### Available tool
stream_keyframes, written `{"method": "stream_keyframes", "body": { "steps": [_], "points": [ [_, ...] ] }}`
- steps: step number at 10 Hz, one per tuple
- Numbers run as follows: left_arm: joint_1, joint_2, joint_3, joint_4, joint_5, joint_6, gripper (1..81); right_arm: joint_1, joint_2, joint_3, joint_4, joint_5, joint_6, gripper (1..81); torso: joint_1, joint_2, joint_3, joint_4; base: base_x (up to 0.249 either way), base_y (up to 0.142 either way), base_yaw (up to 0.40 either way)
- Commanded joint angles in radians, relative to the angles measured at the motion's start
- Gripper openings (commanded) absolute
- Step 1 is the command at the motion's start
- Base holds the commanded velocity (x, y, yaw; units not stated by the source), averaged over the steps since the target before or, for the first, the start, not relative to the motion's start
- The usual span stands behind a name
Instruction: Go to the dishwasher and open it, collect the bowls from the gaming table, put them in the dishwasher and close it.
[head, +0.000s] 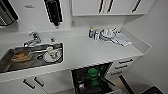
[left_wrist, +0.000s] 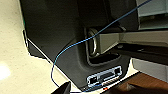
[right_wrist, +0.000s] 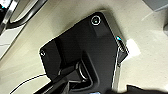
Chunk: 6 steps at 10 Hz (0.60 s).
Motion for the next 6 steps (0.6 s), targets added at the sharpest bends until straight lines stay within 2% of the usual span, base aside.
{"method": "stream_keyframes", "body": {
  "steps": [1,3,6],
  "points": [
    [0.006,-0.009,0.003,-0.002,0.042,-0.001,81.1,-0.053,0.066,-0.105,-0.063,0.023,-0.004,81.1,0.064,-0.1,0.0,0.0,0.0,0.0,0.0],
    [0.006,-0.009,0.003,-0.003,0.04,-0.001,81.1,-0.082,0.135,-0.178,-0.081,0.023,-0.004,81.1,0.083,-0.133,0.0,0.0,0.0,0.0,0.0],
    [0.006,-0.008,0.002,-0.003,0.04,-0.001,81.1,-0.097,0.18,-0.221,-0.092,0.023,-0.004,81.1,0.148,-0.239,0.0,0.0,0.0,0.0,0.0]
  ]
}}
